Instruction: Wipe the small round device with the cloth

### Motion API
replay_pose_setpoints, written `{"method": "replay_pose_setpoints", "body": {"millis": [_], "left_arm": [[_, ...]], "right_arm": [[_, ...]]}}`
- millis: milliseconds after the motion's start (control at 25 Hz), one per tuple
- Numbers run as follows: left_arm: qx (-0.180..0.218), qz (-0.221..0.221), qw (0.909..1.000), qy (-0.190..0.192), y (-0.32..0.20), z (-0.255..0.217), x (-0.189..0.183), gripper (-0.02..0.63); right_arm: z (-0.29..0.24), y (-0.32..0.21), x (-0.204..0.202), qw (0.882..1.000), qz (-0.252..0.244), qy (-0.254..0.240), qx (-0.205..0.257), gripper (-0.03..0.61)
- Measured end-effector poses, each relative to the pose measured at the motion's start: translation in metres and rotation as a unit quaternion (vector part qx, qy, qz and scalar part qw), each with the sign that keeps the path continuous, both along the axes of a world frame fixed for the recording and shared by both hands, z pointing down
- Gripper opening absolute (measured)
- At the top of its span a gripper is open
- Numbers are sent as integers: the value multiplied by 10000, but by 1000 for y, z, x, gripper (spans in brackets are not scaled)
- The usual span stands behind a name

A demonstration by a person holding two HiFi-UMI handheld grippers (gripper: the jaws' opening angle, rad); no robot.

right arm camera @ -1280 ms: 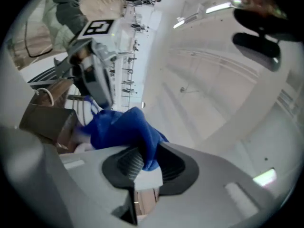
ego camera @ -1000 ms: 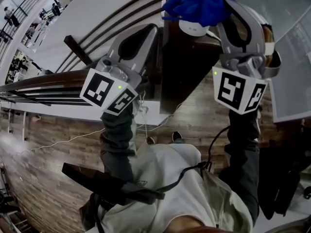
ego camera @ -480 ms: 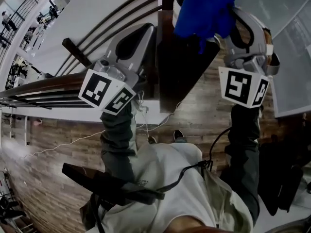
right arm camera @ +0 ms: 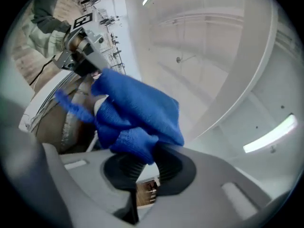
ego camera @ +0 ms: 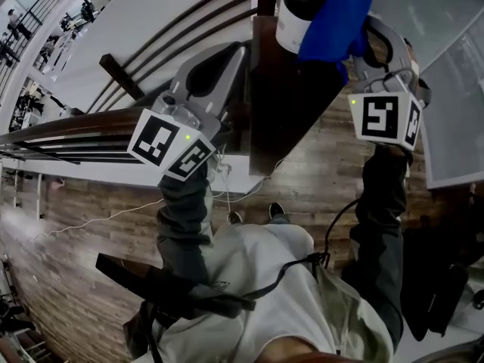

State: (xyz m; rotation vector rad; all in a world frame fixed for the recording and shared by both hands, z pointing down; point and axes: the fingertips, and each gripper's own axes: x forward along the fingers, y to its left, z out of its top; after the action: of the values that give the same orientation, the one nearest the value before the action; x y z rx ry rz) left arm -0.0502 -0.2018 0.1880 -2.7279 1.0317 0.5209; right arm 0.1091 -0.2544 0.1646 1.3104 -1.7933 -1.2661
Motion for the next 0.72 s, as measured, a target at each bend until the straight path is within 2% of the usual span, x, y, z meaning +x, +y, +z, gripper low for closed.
{"method": "replay_pose_setpoints", "body": {"millis": [120,280,400,600,720], "left_arm": [[-29,-17,10000,5,0,3,-2,2],[-42,-22,10000,26,1,4,-3,2],[-61,-26,10000,32,4,4,-5,2],[-34,-86,10000,29,6,1,-13,2],[82,-39,9999,53,11,-8,-13,2]], "right_arm": [[-38,2,2,9993,27,-219,314,38],[-69,9,-17,9982,-62,61,597,28],[-59,8,-27,9975,-98,294,630,23],[-38,13,-17,9990,-356,-133,249,23],[-34,23,-12,9985,-435,-178,286,23]]}}
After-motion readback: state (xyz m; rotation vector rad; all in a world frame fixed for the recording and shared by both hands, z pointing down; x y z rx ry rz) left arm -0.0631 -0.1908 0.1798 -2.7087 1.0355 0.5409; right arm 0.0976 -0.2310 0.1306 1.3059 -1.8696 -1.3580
